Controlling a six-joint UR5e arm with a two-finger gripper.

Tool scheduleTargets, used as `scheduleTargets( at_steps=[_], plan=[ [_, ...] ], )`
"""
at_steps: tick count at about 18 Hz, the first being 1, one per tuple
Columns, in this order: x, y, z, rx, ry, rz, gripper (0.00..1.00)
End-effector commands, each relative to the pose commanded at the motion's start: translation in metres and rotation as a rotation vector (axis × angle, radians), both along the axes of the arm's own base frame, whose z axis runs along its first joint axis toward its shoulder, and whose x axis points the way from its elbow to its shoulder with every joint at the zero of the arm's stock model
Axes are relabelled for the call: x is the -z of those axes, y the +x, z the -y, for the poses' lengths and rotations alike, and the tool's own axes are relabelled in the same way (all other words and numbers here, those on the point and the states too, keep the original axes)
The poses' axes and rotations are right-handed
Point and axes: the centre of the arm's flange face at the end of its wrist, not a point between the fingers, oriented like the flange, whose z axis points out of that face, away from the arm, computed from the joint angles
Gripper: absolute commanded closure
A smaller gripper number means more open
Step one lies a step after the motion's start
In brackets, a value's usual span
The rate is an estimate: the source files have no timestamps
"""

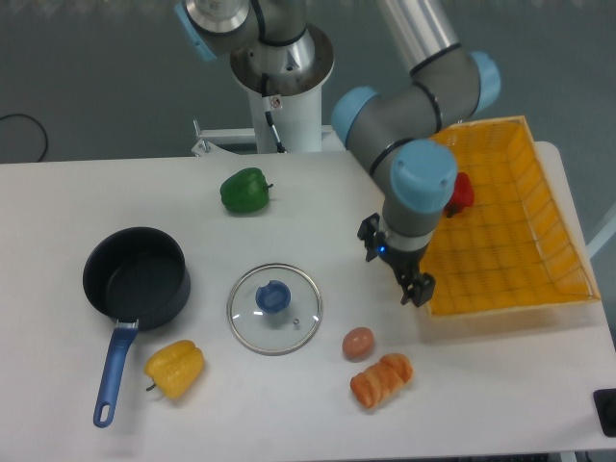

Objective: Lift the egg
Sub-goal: 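Lower the open gripper over the small pinkish egg, then descend further and close the gripper around the egg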

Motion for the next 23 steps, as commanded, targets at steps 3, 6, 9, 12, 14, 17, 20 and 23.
scheduleTargets(
  at_steps=[3, 6, 9, 12, 14, 17, 20, 23],
  plan=[
    [0.012, 0.003, -0.015, 0.009, -0.005, 0.004, 0.00],
    [0.022, 0.005, -0.023, 0.020, -0.010, 0.008, 0.00],
    [0.038, 0.019, -0.035, 0.010, -0.018, 0.015, 0.00],
    [0.043, 0.021, -0.037, -0.011, -0.022, 0.022, 0.00],
    [0.046, 0.029, -0.044, -0.018, -0.024, 0.023, 0.00],
    [0.049, 0.027, -0.046, -0.029, -0.019, 0.017, 0.00],
    [0.051, 0.026, -0.049, -0.031, -0.014, 0.010, 0.00],
    [0.048, 0.025, -0.050, -0.032, -0.008, 0.005, 0.00]
  ],
)
